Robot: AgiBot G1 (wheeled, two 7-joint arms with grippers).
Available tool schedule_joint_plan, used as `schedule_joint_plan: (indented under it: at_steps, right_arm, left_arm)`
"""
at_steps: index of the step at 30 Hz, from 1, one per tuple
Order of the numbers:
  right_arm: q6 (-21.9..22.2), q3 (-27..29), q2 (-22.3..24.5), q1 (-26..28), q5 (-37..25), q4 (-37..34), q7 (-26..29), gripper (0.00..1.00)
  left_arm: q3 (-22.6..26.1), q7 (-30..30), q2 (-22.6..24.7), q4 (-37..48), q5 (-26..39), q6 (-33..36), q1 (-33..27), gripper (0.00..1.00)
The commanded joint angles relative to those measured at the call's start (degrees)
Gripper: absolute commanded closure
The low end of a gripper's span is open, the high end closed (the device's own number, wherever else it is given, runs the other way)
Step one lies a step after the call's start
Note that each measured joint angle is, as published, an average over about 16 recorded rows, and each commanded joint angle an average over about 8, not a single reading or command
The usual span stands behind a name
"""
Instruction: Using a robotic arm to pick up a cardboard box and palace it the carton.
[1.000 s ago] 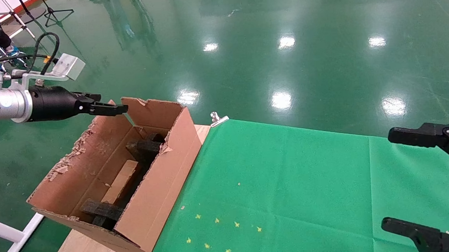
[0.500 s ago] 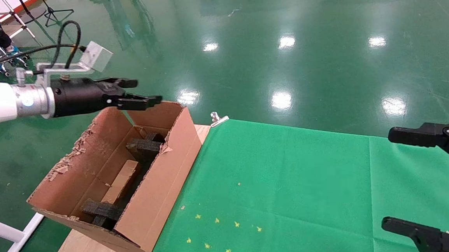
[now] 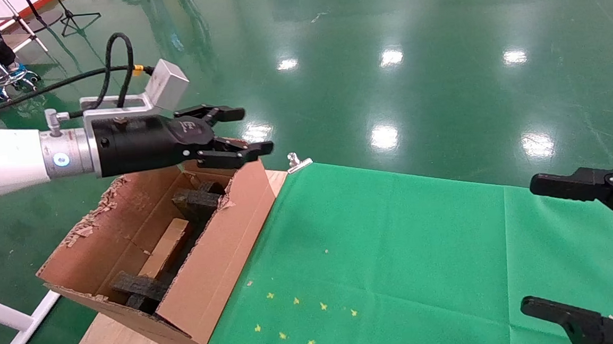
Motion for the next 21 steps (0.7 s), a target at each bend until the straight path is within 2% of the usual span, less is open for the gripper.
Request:
schedule_joint_plan:
  at_steps: [1,21]
  right_arm:
    - [0.00,0.00,0.00,0.00,0.00,0.00,0.00,0.00]
    - [0.01,-0.02,0.01,0.00,0.01,0.00,-0.01,0.00]
  left_arm:
    - [-0.53,0.37,-0.15,-2.00,-2.00,0.66,1.48,0.00]
    - [-5.88,4.14,-1.70,-22.11,-22.17,7.33,16.35,0.00]
